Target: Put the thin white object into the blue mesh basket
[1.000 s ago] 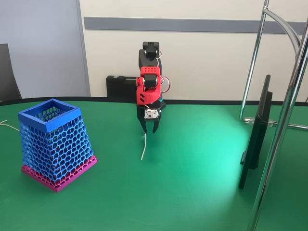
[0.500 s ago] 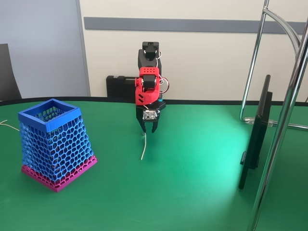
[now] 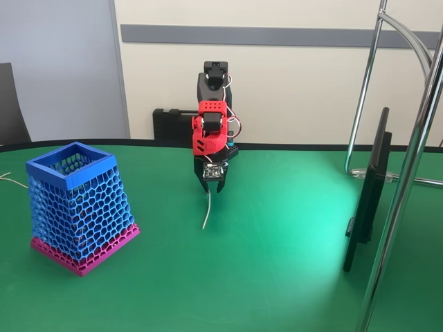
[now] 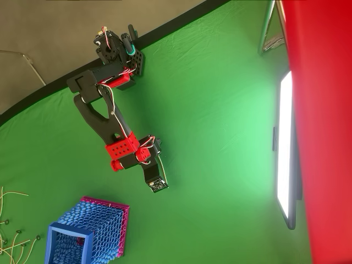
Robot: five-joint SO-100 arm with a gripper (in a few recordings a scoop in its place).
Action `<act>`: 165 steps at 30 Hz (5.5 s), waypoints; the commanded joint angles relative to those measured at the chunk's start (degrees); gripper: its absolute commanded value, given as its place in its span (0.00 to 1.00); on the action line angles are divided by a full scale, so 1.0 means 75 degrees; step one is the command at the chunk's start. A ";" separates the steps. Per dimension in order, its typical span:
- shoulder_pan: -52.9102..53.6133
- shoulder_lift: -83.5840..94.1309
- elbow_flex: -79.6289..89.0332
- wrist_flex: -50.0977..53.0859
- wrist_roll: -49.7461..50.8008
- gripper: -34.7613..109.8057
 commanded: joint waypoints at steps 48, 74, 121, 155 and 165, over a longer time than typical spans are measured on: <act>0.0023 -0.0797 -0.1242 0.0023 0.0047 0.30; -0.0246 -0.0187 -0.0398 0.0023 0.0129 0.35; 0.0000 0.0094 -0.3398 0.0023 0.0527 0.26; 0.1547 -0.1230 -0.8473 -0.1723 0.2004 0.26; 0.2332 -0.1887 -0.9867 -0.2262 0.1383 0.26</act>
